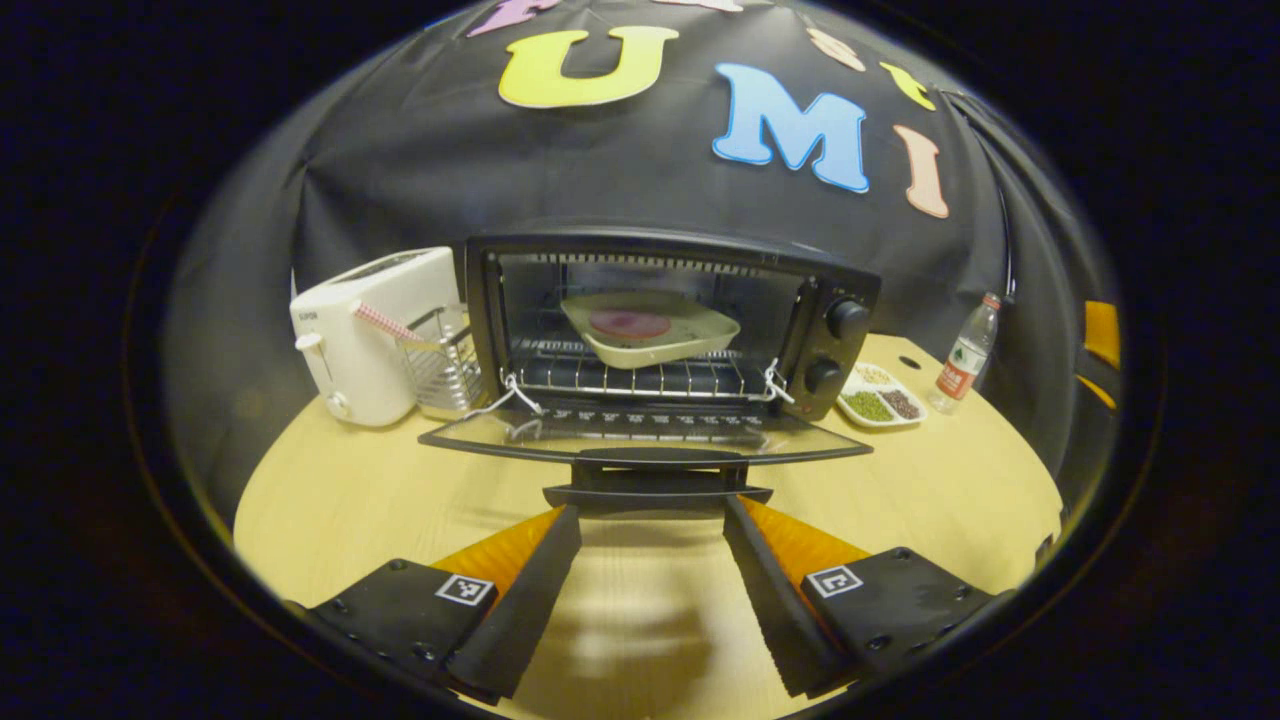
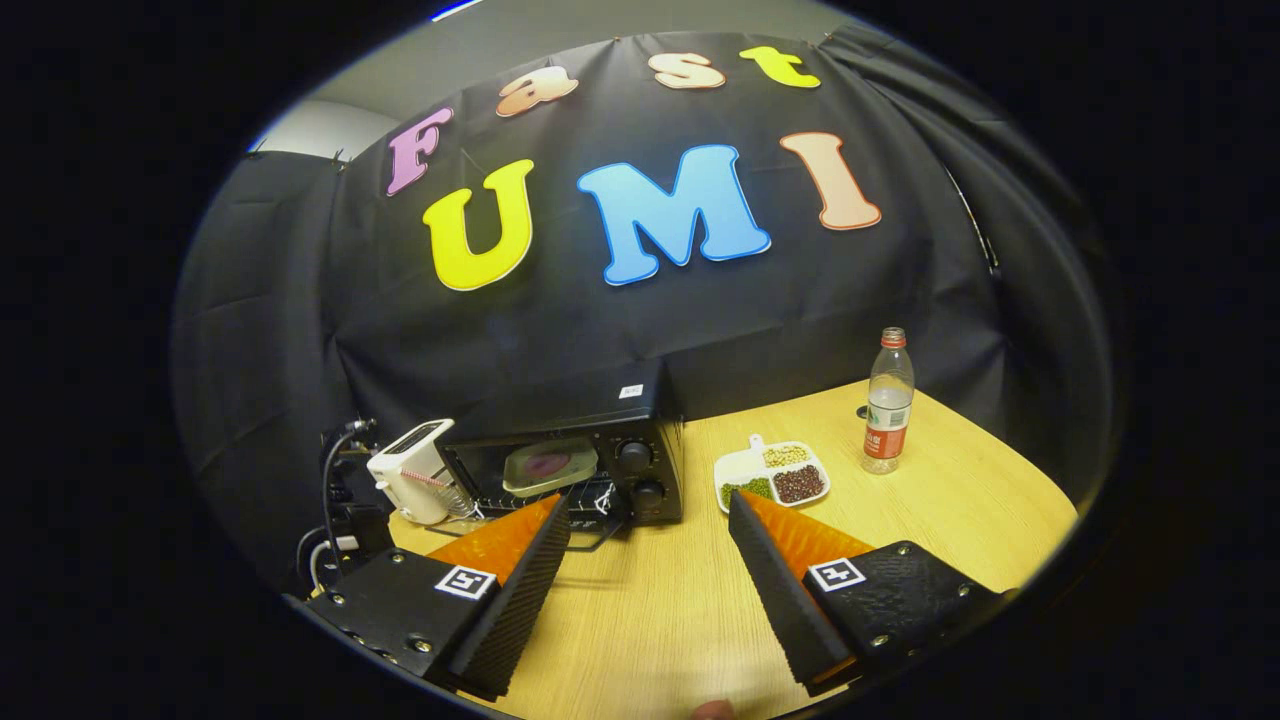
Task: Open the electric oven with the left hand, put the food in, and close the electric oven.
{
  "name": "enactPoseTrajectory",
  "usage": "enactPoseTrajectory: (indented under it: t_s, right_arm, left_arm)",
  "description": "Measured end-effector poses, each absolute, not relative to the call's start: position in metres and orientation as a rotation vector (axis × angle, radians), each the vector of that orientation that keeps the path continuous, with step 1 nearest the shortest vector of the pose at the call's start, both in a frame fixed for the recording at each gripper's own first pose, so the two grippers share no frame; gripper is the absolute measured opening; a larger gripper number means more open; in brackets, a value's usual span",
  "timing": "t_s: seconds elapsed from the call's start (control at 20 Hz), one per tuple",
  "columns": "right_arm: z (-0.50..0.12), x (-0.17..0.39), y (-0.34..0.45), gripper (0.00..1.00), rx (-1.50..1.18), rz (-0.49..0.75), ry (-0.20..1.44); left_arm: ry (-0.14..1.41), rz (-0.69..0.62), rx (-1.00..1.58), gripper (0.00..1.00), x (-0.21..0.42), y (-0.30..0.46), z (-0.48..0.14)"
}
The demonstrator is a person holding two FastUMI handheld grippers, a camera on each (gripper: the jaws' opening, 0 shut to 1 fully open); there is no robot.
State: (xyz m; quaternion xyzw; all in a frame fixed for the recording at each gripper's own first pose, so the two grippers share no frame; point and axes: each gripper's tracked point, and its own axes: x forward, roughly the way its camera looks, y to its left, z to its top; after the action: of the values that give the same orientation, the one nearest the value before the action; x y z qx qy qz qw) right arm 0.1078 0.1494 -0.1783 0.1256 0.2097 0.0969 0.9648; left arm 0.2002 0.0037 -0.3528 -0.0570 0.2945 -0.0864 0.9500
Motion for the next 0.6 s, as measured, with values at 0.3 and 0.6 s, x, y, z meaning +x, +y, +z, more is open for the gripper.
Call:
enactPoseTrajectory:
  t_s: [0.3, 0.6]
  right_arm:
    - [-0.179, 0.106, 0.143, 0.98, 0.224, 0.184, 0.420]
    - [-0.175, 0.110, 0.137, 0.98, 0.234, 0.170, 0.422]
  left_arm:
    - [0.531, -0.182, -0.079, 0.98, 0.208, 0.014, -0.320]
    - [0.456, -0.199, -0.038, 0.98, 0.244, 0.005, -0.296]
